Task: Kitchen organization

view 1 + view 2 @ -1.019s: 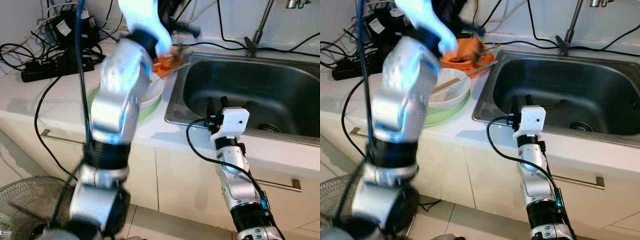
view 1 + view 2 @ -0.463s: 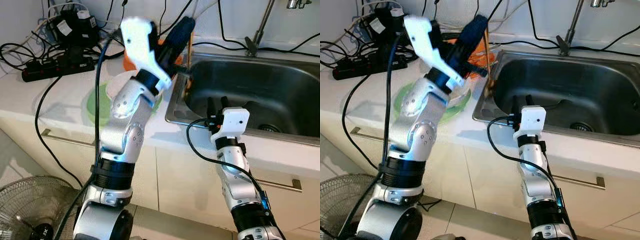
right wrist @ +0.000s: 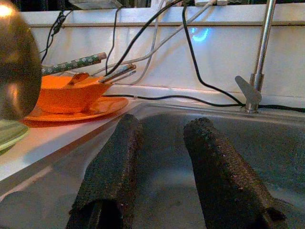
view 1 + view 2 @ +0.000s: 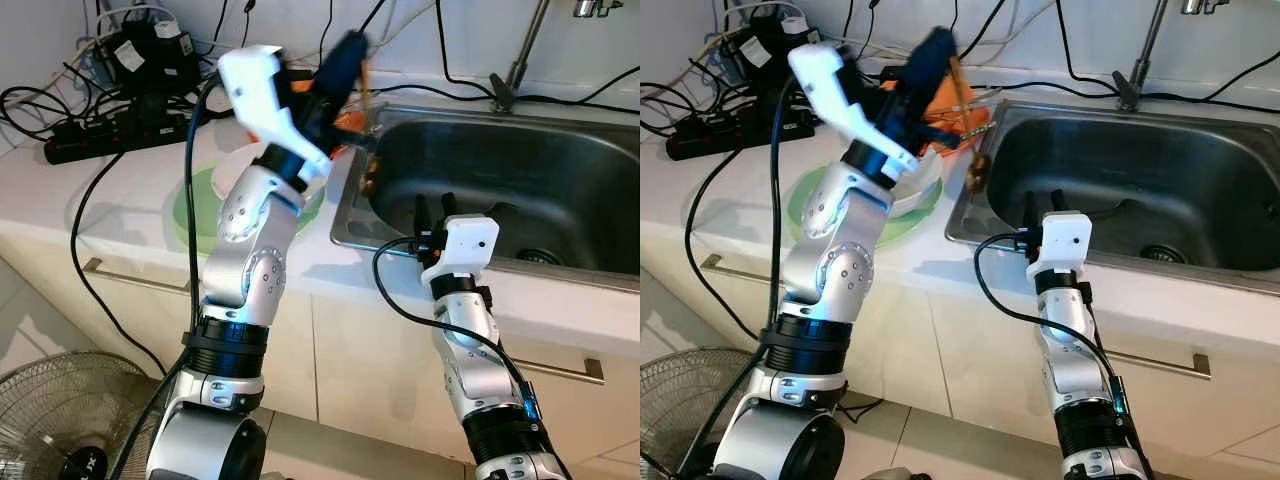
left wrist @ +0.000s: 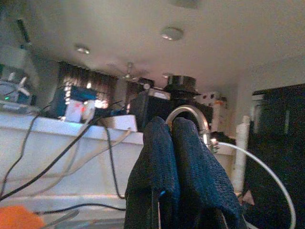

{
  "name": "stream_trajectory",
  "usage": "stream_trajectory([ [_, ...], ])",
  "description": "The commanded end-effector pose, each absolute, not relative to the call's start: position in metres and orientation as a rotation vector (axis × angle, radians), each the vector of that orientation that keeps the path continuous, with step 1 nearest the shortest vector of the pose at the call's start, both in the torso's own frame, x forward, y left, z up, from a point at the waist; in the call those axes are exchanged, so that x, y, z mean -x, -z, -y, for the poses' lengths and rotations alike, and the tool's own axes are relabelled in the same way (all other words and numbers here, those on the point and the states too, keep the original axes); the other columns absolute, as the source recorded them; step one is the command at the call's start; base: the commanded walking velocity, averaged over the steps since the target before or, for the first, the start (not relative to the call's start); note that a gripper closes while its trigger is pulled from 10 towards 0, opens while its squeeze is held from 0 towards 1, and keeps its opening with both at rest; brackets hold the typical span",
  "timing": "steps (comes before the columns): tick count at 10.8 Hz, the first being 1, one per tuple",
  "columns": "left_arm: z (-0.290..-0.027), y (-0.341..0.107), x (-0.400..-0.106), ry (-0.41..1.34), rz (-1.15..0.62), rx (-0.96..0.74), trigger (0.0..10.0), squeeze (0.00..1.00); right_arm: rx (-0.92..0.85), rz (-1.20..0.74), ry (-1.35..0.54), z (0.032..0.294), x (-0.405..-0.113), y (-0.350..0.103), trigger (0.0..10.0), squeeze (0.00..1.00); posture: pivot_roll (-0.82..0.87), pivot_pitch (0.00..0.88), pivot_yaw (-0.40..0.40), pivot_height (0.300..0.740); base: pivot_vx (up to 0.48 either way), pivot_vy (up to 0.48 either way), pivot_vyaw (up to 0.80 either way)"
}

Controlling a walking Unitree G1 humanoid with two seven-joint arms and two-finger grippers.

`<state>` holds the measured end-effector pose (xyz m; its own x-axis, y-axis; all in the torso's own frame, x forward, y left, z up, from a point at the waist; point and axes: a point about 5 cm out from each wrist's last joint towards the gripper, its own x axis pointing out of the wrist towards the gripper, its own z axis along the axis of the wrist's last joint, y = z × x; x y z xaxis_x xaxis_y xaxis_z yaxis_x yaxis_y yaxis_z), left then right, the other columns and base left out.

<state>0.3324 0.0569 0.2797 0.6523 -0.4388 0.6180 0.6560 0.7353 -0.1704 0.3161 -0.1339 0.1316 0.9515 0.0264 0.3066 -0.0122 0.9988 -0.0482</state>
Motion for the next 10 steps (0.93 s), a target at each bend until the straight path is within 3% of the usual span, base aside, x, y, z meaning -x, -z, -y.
stream_trajectory([
  [1, -0.047, -0.269, -0.331, 0.627, 0.558, 0.489, 10.0, 0.0, 0.052, 0.323, -0.014, 0.136, -0.319, -0.136, 10.0, 0.06, 0.04, 0.0, 0.075, 0.74, 0.0, 0.0, 0.0],
  [2, -0.045, -0.263, -0.332, 0.618, 0.542, 0.503, 10.0, 0.0, 0.051, 0.325, -0.014, 0.137, -0.319, -0.137, 10.0, 1.0, 0.03, 0.0, 0.075, 0.74, 0.0, 0.0, 0.0],
  [3, -0.042, -0.259, -0.332, 0.619, 0.531, 0.509, 10.0, 0.0, 0.057, 0.326, -0.006, 0.138, -0.319, -0.137, 10.0, 1.0, 0.03, 0.0, 0.076, 0.74, 0.0, 0.0, 0.0],
  [4, -0.039, -0.258, -0.332, 0.629, 0.528, 0.513, 10.0, 0.0, 0.062, 0.325, -0.001, 0.139, -0.32, -0.137, 10.0, 0.0, 0.03, 0.0, 0.077, 0.74, 0.0, 0.0, 0.0],
  [8, -0.034, -0.253, -0.337, 0.627, 0.527, 0.526, 10.0, 0.0, 0.061, 0.331, 0.0, 0.139, -0.321, -0.139, 10.0, 0.0, 0.04, 0.0, 0.078, 0.74, 0.0, 0.0, 0.0],
  [9, -0.031, -0.254, -0.338, 0.632, 0.531, 0.521, 10.0, 0.0, 0.059, 0.334, 0.0, 0.14, -0.321, -0.14, 10.0, 0.92, 0.04, 0.0, 0.078, 0.74, 0.0, 0.0, 0.0],
  [10, -0.028, -0.256, -0.339, 0.637, 0.534, 0.52, 10.0, 0.0, 0.067, 0.338, 0.007, 0.142, -0.322, -0.141, 10.0, 1.0, 0.03, 0.0, 0.078, 0.74, 0.0, 0.0, 0.0],
])
